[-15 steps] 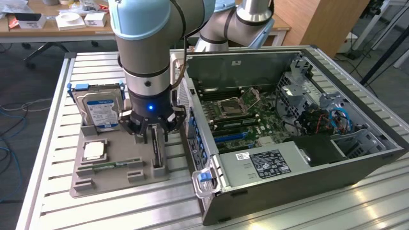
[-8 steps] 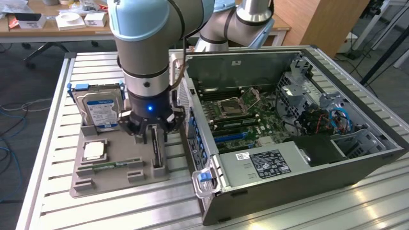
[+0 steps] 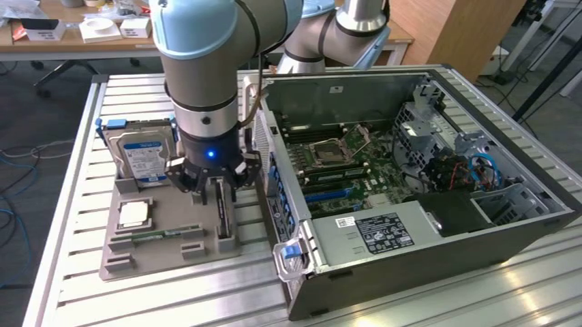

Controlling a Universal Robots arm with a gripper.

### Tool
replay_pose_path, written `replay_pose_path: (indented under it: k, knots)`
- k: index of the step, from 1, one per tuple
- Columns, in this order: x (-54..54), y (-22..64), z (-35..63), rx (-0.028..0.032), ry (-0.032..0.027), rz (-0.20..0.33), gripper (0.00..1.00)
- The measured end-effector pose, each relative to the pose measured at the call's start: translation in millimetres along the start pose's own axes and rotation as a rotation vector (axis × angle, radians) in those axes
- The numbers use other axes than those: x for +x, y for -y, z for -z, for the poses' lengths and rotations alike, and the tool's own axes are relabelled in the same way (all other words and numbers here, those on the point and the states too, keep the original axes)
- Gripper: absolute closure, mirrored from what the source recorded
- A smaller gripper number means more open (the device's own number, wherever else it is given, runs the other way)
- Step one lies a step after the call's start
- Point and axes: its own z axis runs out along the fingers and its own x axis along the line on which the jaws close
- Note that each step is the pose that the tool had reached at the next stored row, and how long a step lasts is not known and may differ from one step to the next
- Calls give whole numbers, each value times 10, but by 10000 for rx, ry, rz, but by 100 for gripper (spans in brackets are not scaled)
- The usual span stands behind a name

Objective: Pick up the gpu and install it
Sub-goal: 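Pick up the gpu and move the gpu toward the slot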

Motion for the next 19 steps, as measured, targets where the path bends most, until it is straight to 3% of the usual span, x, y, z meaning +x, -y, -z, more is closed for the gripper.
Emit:
replay_pose_path:
  k: [19]
  knots:
    - [0,-6,-2,1,0,-1,48]
